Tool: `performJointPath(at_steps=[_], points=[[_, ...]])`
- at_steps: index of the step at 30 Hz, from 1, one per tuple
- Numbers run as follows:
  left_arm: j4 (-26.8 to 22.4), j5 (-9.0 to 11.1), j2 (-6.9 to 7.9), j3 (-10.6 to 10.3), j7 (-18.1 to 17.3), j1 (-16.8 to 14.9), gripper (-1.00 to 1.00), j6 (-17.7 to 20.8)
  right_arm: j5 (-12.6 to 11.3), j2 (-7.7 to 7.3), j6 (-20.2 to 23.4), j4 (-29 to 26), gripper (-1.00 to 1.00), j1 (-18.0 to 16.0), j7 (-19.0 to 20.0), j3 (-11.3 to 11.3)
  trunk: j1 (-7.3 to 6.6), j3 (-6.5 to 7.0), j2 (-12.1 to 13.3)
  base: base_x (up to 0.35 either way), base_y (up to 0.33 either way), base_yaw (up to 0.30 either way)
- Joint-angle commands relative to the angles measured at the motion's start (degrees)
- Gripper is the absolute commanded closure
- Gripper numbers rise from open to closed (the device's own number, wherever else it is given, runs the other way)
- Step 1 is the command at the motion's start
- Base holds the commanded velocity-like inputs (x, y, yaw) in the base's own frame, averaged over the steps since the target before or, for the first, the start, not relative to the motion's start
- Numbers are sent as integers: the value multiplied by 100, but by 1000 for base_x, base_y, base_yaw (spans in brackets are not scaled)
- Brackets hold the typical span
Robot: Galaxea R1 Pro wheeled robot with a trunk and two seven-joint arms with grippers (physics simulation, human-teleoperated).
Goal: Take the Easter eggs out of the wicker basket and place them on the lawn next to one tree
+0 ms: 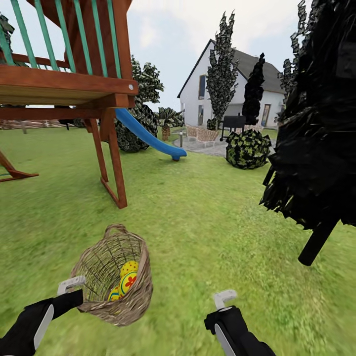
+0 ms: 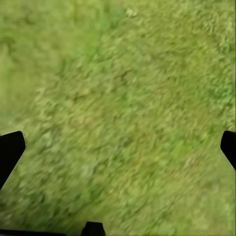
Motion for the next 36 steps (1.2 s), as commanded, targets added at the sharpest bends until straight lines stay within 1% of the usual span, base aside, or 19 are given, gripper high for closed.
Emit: performJointPath(at_steps=[1, 12, 19, 22, 30, 32, 34, 36], points=[[-9, 71, -4, 19, -17, -5, 100, 50, -61, -2, 16, -3, -100, -5, -57, 12, -22, 15, 37, 0, 0, 274], [-2, 75, -3, 19, -17, -5, 100, 52, -78, -25, 10, 6, -100, -4, -57, -18, -264, 249, 478, 0, 0, 274], [-1, 84, 39, 40, -17, -5, 100, 52, -89, -45, 16, 7, -100, -5, -57, -28, -418, 397, 759, 0, 0, 274], [105, 84, 65, 61, -11, -6, 100, 45, -88, -61, 18, -2, -100, -4, -52, -34, -483, 461, 879, 0, 0, 274], [123, 84, 86, 63, -17, -6, 100, 43, -89, -64, 18, -2, -100, -5, -50, -29, -659, 631, 1200, 0, 0, 274], [123, 84, 197, 57, -17, -6, 100, 50, -91, -64, 18, 2, -100, -5, -48, -30, -703, 673, 1280, 0, 0, 274], [123, 87, 275, 57, -17, -6, 100, 52, -95, -71, 15, 4, -100, -5, -48, -36, -747, 715, 1360, 0, 0, 274], [123, 91, 307, 55, -17, -8, 100, 50, -96, -72, 18, 6, -100, -5, -48, -37, -791, 758, 1440, 0, 0, 274]])
